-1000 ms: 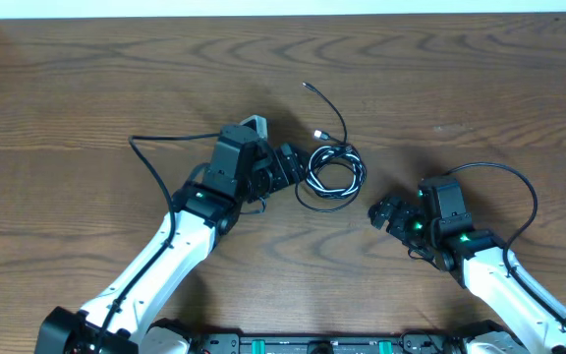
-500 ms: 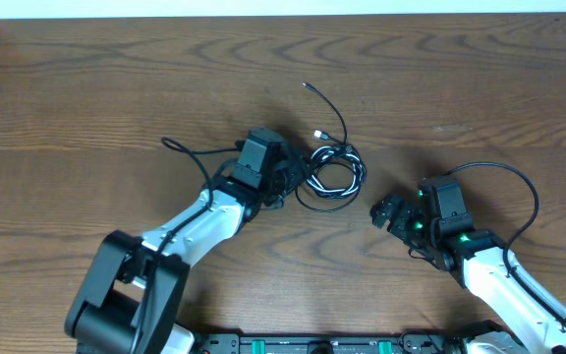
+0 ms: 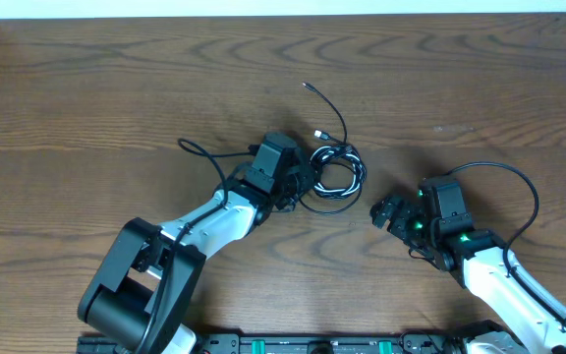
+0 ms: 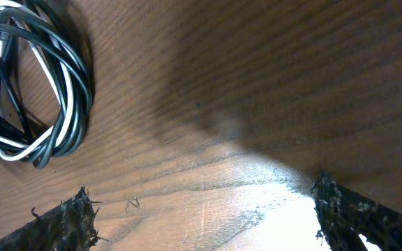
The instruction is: Untangle cables
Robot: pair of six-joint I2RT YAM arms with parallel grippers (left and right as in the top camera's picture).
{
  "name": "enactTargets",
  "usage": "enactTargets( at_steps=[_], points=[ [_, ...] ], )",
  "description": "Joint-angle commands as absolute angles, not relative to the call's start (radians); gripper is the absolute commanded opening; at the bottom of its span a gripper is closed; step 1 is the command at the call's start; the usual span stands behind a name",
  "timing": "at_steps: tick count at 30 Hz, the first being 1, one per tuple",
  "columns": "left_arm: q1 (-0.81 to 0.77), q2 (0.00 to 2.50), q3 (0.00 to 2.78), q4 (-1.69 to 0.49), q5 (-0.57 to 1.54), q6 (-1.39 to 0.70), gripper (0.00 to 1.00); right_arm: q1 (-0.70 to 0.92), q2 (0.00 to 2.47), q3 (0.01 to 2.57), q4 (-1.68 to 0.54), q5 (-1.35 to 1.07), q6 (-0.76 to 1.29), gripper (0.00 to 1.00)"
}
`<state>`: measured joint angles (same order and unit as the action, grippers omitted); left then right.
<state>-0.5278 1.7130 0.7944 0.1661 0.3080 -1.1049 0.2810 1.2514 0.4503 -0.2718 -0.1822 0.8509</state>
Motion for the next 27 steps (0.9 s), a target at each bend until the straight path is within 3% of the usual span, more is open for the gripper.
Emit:
enactTargets(
  at_steps=[1, 13, 19, 23, 27],
  points=[
    [-0.528, 1.721, 0.804, 0.167, 0.265, -1.105, 0.4, 0.282, 1.259, 0.443, -0.286, -0.148, 0.839, 0.99],
    [-0.528, 1.721, 0.804, 0.167, 0.215, -1.105, 0.29, 0.282, 1.259, 0.443, -0.286, -0.148, 0.839, 0.99],
    [-0.528, 1.721, 0.804, 0.167, 0.215, -1.105, 0.21, 0.282, 1.259, 0.443, -0.287, -0.148, 0.839, 0.99],
    [-0.528, 1.721, 0.804, 0.166, 0.215, -1.105, 0.1, 0.282, 1.259, 0.443, -0.287, -0.148, 0.839, 0.99],
    [-0.528, 1.721, 0.804, 0.166, 0.216, -1.105, 0.08, 0.282, 1.259, 0.443, -0.287, -0.148, 0.839, 0.99]
  ],
)
